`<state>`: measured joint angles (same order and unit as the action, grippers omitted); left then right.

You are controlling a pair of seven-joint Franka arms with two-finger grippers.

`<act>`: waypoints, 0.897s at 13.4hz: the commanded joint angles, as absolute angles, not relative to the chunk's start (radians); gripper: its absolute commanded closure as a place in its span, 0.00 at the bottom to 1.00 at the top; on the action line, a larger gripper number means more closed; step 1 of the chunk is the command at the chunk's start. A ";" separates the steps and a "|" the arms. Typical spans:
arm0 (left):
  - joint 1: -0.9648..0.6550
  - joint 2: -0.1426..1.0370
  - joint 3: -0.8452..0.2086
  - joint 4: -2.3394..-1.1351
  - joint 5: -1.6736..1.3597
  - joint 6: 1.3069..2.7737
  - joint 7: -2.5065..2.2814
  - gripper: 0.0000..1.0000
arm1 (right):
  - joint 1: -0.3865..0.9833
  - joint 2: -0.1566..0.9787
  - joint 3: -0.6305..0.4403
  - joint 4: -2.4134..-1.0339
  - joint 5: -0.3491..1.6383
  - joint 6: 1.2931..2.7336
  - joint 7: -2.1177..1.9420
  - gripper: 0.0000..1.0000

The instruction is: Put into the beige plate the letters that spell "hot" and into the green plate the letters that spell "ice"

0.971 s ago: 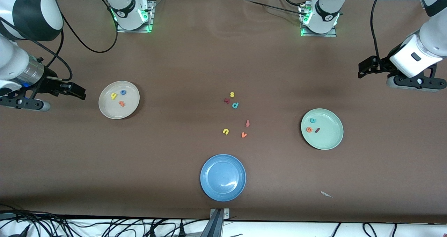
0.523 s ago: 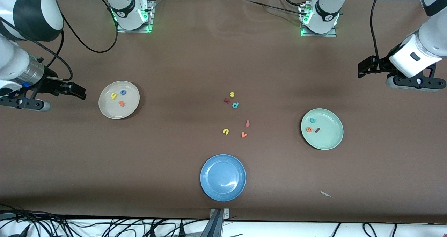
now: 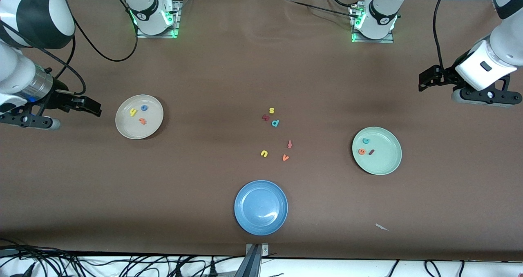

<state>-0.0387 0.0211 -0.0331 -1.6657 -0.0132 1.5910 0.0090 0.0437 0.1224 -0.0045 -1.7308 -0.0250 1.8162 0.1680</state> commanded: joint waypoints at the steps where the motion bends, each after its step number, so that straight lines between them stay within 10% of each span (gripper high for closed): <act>1: -0.035 0.031 -0.034 -1.640 -0.025 1.569 0.031 0.00 | 0.041 0.109 0.003 -1.799 -0.031 1.848 0.155 0.00; 12: -0.035 0.031 -0.034 -1.640 -0.025 1.569 0.034 0.00 | 0.041 0.091 0.000 -1.901 -0.026 1.907 0.149 0.00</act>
